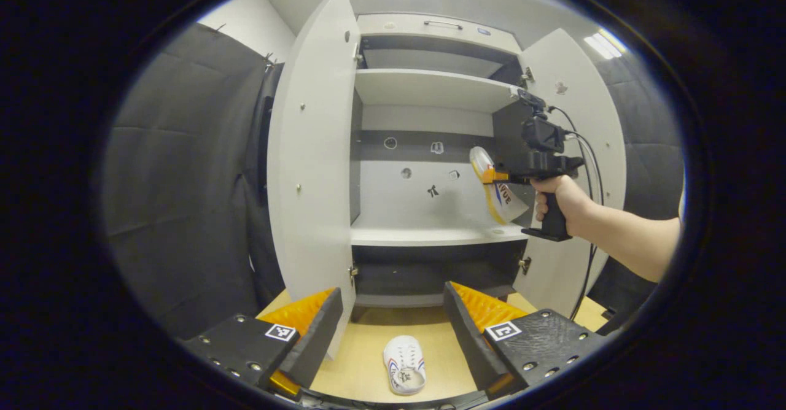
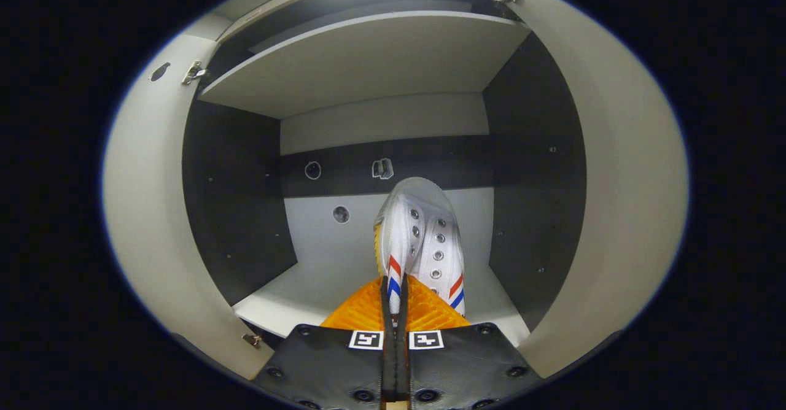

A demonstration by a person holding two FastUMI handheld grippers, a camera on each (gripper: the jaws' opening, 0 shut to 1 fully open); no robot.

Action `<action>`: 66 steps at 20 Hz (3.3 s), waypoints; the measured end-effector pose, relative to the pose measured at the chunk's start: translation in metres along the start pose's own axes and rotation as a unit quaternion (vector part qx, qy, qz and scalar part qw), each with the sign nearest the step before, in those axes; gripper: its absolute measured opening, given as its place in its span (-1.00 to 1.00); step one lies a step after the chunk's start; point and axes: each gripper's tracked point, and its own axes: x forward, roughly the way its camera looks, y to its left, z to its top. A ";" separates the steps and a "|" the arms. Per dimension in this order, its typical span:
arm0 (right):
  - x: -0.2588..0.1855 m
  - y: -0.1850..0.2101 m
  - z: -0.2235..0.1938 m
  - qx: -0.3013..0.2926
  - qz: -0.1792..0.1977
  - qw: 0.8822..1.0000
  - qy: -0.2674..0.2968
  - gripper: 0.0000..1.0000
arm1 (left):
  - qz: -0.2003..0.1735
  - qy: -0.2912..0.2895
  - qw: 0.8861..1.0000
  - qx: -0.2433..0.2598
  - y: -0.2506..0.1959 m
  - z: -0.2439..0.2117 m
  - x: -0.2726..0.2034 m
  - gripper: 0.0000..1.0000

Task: Grab one shoe with the right hand and put it into the shoe cabinet, grab the other shoe with the left hand and put it into the shoe cabinet; then close the right door with the right hand and the left door with the left hand.

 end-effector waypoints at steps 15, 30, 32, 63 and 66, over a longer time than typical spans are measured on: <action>0.113 -0.012 -0.050 0.068 -0.007 0.995 0.079 -0.96 | 0.117 0.007 0.992 0.039 -0.022 0.010 0.010 0.86; 0.029 0.006 -0.024 0.013 -0.009 1.000 0.019 0.96 | 0.057 0.032 0.998 0.014 0.005 -0.031 -0.014 0.89; -0.005 0.011 -0.021 0.007 -0.007 1.000 0.004 0.96 | 0.039 0.041 0.998 0.020 0.012 -0.046 -0.014 0.87; -0.397 -0.143 -0.189 0.017 -0.295 0.951 0.088 0.96 | -0.124 0.291 0.945 0.086 -0.003 -0.368 0.116 0.89; -0.413 -0.163 -0.193 0.028 -0.324 0.941 0.096 0.96 | -0.144 0.310 0.938 0.060 -0.004 -0.378 0.113 0.92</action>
